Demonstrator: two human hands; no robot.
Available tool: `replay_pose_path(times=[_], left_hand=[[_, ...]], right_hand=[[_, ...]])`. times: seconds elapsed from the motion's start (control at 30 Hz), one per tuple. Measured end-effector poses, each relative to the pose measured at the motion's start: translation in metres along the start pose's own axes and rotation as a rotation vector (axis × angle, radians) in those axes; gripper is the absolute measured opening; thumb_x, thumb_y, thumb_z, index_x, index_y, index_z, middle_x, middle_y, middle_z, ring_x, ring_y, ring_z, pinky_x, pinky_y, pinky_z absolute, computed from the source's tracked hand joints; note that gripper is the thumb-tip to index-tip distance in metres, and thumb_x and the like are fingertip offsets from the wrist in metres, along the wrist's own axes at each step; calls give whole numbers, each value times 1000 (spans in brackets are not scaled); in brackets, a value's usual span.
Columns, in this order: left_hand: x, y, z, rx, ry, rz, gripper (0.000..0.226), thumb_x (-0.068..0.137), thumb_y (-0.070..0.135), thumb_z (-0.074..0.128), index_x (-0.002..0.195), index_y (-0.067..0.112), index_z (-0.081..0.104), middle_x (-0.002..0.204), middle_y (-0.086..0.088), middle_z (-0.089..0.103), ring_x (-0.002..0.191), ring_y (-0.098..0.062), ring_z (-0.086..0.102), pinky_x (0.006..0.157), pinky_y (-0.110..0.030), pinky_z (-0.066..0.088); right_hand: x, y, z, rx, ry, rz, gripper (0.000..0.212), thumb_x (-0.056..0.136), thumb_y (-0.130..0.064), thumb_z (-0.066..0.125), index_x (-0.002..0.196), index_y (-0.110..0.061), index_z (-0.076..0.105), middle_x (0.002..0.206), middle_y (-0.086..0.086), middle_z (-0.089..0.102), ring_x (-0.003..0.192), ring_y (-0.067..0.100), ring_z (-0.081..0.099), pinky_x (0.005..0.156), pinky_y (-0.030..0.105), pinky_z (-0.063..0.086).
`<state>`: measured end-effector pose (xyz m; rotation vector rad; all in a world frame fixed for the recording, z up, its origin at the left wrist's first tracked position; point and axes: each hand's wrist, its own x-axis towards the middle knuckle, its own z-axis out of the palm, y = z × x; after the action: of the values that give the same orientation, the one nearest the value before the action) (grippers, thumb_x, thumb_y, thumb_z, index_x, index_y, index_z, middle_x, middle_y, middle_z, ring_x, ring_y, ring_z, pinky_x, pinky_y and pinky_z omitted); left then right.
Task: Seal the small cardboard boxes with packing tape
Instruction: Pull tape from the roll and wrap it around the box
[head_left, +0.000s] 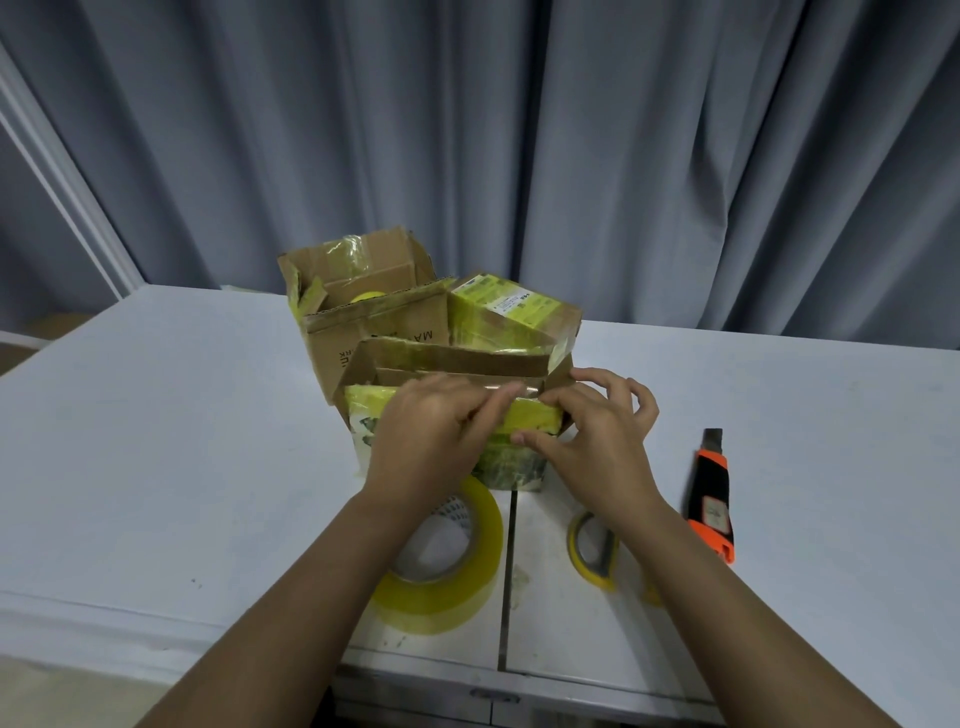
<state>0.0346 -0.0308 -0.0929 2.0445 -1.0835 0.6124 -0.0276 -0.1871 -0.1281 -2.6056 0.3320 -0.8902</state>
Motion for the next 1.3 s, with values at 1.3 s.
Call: replay_pose_path(times=[1.3], left_hand=[[6,7,15,390,-302,88,15,87,25,61,87,11,66,85,-4,67,84,-27,60,79,-36,24]], right_hand=[[-5,2,-16,73,-12,-109,27,71,-15,82,84,-20,59,81,-17,53,96,12,55,108,36,14]])
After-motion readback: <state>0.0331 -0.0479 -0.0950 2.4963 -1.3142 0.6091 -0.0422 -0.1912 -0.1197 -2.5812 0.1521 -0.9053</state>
